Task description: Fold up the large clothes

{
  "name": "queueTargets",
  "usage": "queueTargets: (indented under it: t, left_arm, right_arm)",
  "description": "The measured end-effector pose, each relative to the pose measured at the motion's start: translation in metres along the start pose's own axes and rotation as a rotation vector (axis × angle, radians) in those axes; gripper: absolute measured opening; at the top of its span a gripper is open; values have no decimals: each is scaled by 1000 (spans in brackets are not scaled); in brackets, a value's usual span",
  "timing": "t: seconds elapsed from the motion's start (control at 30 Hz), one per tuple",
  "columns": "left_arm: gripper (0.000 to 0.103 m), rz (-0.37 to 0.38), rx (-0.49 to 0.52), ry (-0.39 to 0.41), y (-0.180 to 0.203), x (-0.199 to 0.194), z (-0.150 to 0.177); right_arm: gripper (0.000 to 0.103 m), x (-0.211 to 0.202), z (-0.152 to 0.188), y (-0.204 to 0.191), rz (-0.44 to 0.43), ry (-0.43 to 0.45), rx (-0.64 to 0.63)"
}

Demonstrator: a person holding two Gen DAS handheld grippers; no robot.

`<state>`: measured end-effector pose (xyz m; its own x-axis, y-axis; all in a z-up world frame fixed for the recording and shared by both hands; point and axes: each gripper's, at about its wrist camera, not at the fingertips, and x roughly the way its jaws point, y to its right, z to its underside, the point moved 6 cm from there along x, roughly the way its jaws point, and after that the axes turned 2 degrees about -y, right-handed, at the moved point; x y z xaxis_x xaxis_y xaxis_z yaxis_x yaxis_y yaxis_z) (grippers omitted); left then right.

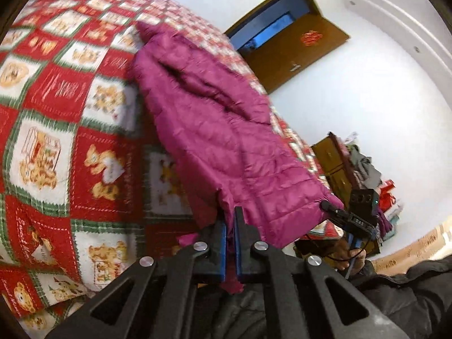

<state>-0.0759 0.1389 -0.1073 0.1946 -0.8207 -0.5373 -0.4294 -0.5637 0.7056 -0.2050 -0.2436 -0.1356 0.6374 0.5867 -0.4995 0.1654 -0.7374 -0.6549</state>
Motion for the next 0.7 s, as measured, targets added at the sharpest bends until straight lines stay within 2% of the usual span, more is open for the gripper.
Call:
queueTargets:
  t: [0.2, 0.33, 0.5, 0.6, 0.7]
  left_arm:
    - [3, 58, 91, 47, 35, -18, -13]
    - [3, 70, 98, 86, 48, -20, -41]
    - [3, -2, 61, 170, 39, -28, -117]
    - [3, -101, 63, 226, 27, -19, -177]
    - [3, -148, -6, 259, 1, 6, -243]
  right_arm:
    - [10, -30, -6, -25, -48, 73, -45]
    - [10, -42, -33, -33, -78, 136, -51]
    - [10, -37, -114, -41, -68, 159, -106]
    - [10, -26, -171, -37, -6, 173, -155]
    - [10, 5, -244, -12, 66, 186, -123]
